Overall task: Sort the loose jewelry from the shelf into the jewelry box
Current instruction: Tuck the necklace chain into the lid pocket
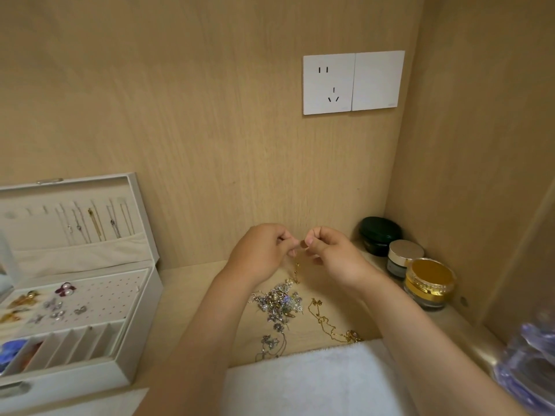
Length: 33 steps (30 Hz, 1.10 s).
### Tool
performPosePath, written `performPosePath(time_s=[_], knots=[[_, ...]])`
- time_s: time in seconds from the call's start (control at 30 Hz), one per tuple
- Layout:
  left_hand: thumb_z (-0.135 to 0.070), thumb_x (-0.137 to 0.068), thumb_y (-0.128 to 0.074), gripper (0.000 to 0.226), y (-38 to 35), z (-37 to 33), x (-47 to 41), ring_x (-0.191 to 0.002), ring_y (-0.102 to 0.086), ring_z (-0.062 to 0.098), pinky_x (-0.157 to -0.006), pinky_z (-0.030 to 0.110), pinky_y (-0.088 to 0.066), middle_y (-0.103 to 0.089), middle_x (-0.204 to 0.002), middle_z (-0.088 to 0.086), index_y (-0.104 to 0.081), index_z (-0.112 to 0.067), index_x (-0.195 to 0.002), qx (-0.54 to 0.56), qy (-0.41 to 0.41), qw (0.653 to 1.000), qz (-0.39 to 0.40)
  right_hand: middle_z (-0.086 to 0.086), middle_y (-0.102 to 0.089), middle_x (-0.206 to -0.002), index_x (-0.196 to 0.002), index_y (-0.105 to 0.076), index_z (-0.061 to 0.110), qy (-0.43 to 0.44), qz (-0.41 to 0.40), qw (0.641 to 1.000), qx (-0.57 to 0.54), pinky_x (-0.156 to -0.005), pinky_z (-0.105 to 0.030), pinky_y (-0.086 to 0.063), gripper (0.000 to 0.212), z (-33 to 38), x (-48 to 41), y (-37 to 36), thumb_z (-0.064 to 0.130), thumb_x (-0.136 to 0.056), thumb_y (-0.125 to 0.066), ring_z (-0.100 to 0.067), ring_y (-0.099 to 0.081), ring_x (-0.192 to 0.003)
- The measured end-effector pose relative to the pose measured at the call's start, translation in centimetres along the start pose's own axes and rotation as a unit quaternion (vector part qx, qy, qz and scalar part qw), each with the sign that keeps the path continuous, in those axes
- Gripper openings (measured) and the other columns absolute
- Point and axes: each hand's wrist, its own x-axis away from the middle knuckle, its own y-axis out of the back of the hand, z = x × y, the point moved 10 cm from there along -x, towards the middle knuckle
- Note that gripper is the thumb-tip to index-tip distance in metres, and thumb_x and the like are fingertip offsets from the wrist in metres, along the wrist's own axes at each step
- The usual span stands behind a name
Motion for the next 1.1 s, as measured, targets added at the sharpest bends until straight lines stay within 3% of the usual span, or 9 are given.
performPosePath(time_s=[0.1, 0.2, 0.33, 0.4, 0.5, 0.63, 0.73, 0.93, 1.1], knots=[[-0.034, -0.095, -0.062, 0.019, 0.9, -1.3, 0.2, -0.065, -0.065, 0.010, -0.069, 0.035, -0.054, -0.071, -0.069, -0.014, -0.066, -0.027, -0.078, -0.072, -0.035, 0.997, -0.021, -0.004, -0.067, -0.085, -0.085, -0.057, 0.016, -0.002, 0.016, 0.998, -0.060, -0.082, -0.034, -0.051, 0.023, 0.6, 0.3, -0.6, 0.014, -0.105, -0.045, -0.018, -0.061, -0.081], [-0.035, -0.097, -0.058, 0.021, 1.4, -1.6, 0.1, -0.063, -0.059, 0.003, -0.066, 0.030, -0.049, -0.069, -0.069, -0.013, -0.062, -0.027, -0.078, -0.072, -0.050, 0.995, -0.040, -0.004, -0.067, -0.079, -0.090, -0.055, 0.013, -0.003, 0.033, 0.994, -0.103, -0.073, -0.034, -0.051, 0.020, 1.2, 0.6, -1.0, 0.013, -0.106, -0.043, -0.017, -0.062, -0.070], [-0.020, -0.099, -0.050, 0.026, 0.8, -0.4, -0.1, -0.067, -0.057, 0.012, -0.073, 0.033, -0.049, -0.065, -0.070, -0.008, -0.059, -0.020, -0.074, 0.172, 0.035, 0.984, -0.017, 0.000, -0.054, -0.066, -0.101, -0.062, 0.008, -0.007, 0.054, 0.992, -0.114, -0.063, -0.036, -0.042, 0.018, 1.5, 0.8, -1.4, 0.019, -0.104, -0.048, -0.015, -0.045, -0.053], [-0.011, -0.098, -0.045, 0.026, 0.9, -0.2, 0.0, -0.063, -0.056, 0.018, -0.070, 0.034, -0.049, -0.059, -0.060, -0.003, -0.056, -0.014, -0.074, 0.288, 0.077, 0.954, -0.018, 0.000, -0.050, -0.064, -0.105, -0.066, 0.008, -0.013, 0.067, 0.992, -0.103, -0.056, -0.031, -0.040, 0.022, 1.7, 1.0, -1.6, 0.022, -0.104, -0.050, -0.013, -0.040, -0.051], [-0.013, -0.099, -0.044, 0.022, 1.5, -0.7, 0.4, -0.049, -0.046, 0.018, -0.057, 0.031, -0.042, -0.043, -0.052, -0.003, -0.050, -0.014, -0.077, 0.370, 0.087, 0.925, -0.006, 0.000, -0.046, -0.062, -0.093, -0.067, 0.012, -0.012, 0.083, 0.991, -0.103, -0.051, -0.029, -0.032, 0.022, 2.2, 1.4, -1.9, 0.024, -0.103, -0.051, -0.013, -0.036, -0.049], [-0.014, -0.100, -0.045, 0.022, 3.6, -1.4, 1.1, -0.043, -0.029, 0.012, -0.045, 0.022, -0.025, -0.033, -0.054, -0.005, -0.050, -0.017, -0.079, 0.380, 0.068, 0.922, -0.007, 0.000, -0.046, -0.062, -0.092, -0.064, 0.012, -0.008, 0.092, 0.991, -0.102, -0.048, -0.029, -0.025, 0.023, 3.1, 1.7, -2.1, 0.026, -0.103, -0.050, -0.014, -0.034, -0.048], [-0.014, -0.101, -0.045, 0.022, 6.1, -1.5, 1.6, -0.040, -0.026, 0.011, -0.041, 0.018, -0.018, -0.035, -0.055, -0.004, -0.052, -0.016, -0.080, 0.333, 0.049, 0.941, -0.020, 0.000, -0.047, -0.064, -0.091, -0.063, 0.012, -0.002, 0.117, 0.989, -0.095, -0.047, -0.029, -0.019, 0.023, 3.8, 2.1, -2.7, 0.026, -0.103, -0.050, -0.015, -0.032, -0.048], [-0.018, -0.103, -0.048, 0.024, 11.9, 0.5, 4.0, -0.038, -0.039, 0.016, -0.038, 0.018, -0.025, -0.037, -0.054, -0.002, -0.054, -0.013, -0.080, 0.222, 0.044, 0.974, -0.003, 0.001, -0.024, -0.062, -0.082, -0.063, 0.017, -0.003, 0.142, 0.983, -0.117, -0.047, -0.023, -0.011, 0.025, 6.7, 1.4, -5.5, 0.025, -0.102, -0.051, -0.012, -0.017, -0.050], [-0.024, -0.099, -0.049, 0.030, 17.4, 3.0, 6.7, -0.046, -0.039, 0.018, -0.047, 0.025, -0.032, -0.034, -0.055, 0.001, -0.045, -0.014, -0.071, 0.354, 0.035, 0.935, 0.010, 0.000, -0.026, -0.061, -0.080, -0.058, 0.015, 0.022, 0.173, 0.977, -0.126, -0.047, -0.023, -0.022, 0.026, 10.8, 0.6, -10.5, 0.021, -0.104, -0.048, -0.014, -0.025, -0.048]])
